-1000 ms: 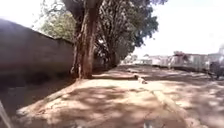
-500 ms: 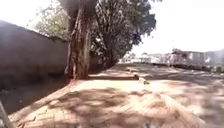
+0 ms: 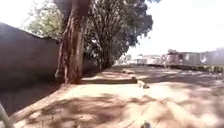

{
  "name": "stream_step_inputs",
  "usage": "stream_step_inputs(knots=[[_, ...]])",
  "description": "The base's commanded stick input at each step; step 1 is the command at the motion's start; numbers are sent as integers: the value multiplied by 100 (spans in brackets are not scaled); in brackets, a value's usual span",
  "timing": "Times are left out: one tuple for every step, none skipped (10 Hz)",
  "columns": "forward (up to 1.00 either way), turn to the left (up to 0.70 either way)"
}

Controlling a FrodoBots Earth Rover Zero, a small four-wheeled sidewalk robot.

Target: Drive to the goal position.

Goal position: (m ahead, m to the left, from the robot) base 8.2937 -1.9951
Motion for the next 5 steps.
stream_step_inputs(knots=[[70,0],[70,0],[70,0],[70,0],[70,0]])
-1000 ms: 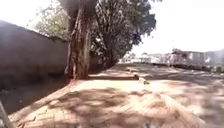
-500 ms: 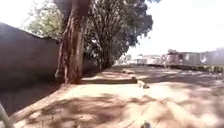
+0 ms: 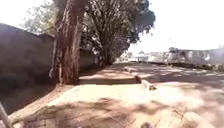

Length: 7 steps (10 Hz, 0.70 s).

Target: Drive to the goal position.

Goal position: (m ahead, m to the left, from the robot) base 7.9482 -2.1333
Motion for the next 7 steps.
stream_step_inputs(knots=[[70,0],[70,0],[70,0],[70,0],[70,-35],[70,-35],[70,-35]])
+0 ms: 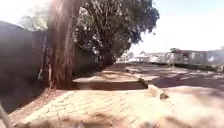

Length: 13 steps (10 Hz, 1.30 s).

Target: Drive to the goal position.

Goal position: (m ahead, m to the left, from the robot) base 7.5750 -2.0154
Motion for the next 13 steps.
stream_step_inputs(knots=[[70,-34],[70,-24],[70,0],[70,0],[70,0],[70,0],[70,0],[70,0],[70,0],[70,0],[70,0],[70,0],[70,0]])
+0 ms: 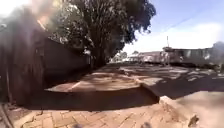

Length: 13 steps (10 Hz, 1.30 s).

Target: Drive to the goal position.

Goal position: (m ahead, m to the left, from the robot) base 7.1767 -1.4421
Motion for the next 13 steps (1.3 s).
stream_step_inputs(knots=[[70,0],[70,0],[70,0],[70,0],[70,0],[70,0],[70,0],[70,0],[70,0],[70,-21],[70,-32],[70,-34],[70,-32]])
